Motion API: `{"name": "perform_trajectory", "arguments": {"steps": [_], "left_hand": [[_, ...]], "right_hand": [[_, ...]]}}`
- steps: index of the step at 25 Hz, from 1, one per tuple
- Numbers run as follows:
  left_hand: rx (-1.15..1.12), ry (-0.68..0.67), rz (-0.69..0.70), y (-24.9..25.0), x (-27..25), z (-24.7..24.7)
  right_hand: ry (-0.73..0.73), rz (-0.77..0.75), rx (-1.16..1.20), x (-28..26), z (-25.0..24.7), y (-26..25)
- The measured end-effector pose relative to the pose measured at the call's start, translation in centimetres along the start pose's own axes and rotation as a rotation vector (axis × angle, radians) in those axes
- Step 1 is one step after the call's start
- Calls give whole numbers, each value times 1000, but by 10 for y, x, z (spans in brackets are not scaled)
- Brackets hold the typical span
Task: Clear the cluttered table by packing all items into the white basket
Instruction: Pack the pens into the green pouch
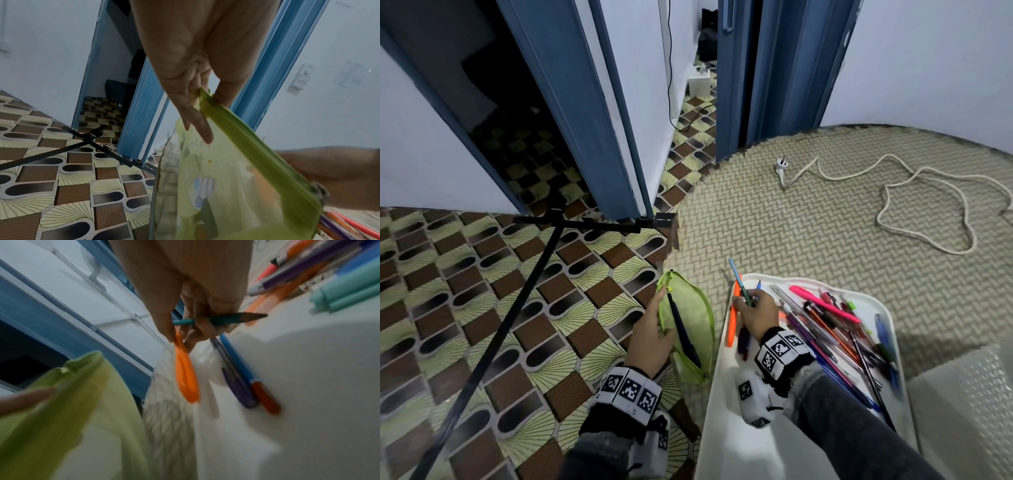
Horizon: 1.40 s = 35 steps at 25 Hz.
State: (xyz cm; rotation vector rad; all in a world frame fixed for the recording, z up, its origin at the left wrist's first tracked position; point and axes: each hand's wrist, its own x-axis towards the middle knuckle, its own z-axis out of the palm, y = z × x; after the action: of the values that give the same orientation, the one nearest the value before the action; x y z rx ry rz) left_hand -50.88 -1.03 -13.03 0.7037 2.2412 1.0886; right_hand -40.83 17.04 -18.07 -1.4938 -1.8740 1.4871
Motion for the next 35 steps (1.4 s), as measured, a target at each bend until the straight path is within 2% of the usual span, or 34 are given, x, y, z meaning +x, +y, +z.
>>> {"name": "perform_trajectory", "arguments": {"steps": [3,6,8,9,11,12,15,18,20,21,23,25,26,27,29,31,32,35], "left_hand": [[-9,-21,14,8,0,0],[-47,-20,36,15,2,3],[-65,-22,55,20,4,7],[-72,-26,60,23,4,8],[-95,-36,76,30,4,11],[-86,-38,83,32,4,12],[-59,-54,95,39,3,17],[-32,-86,86,43,-1,19],[-35,-104,91,47,-4,19],[-40,-105,96,48,-5,20],[-56,-104,100,48,-5,21],[-60,-118,90,47,-4,23],[-61,-119,89,47,-4,23],[-73,-114,90,46,-4,23],[-114,-101,70,39,-3,20],[-131,-94,43,34,-2,15],[-122,-89,25,32,-1,12],[-91,-73,27,34,0,2]], "right_hand": [[-11,-129,349,-13,-16,-30],[-129,-287,576,-36,-31,-73],[-213,-337,489,-51,-28,-83],[-230,-340,360,-58,-25,-79],[-207,-341,107,-66,-18,-65],[-175,-333,82,-68,-17,-60],[-114,-339,341,-69,-26,-63],[-76,-435,483,-68,-35,-74],[-86,-386,476,-69,-34,-74],[-96,-344,393,-69,-32,-70],[-179,-307,23,-67,-30,-56],[-315,-351,-396,-67,-29,-47],[-338,-383,-471,-68,-30,-46],[-318,-419,-439,-69,-31,-47],[-144,-423,-230,-63,-34,-45],[74,-320,-81,-47,-39,-33],[120,-247,-87,-37,-41,-22],[21,-48,-184,-13,-36,7]]}}
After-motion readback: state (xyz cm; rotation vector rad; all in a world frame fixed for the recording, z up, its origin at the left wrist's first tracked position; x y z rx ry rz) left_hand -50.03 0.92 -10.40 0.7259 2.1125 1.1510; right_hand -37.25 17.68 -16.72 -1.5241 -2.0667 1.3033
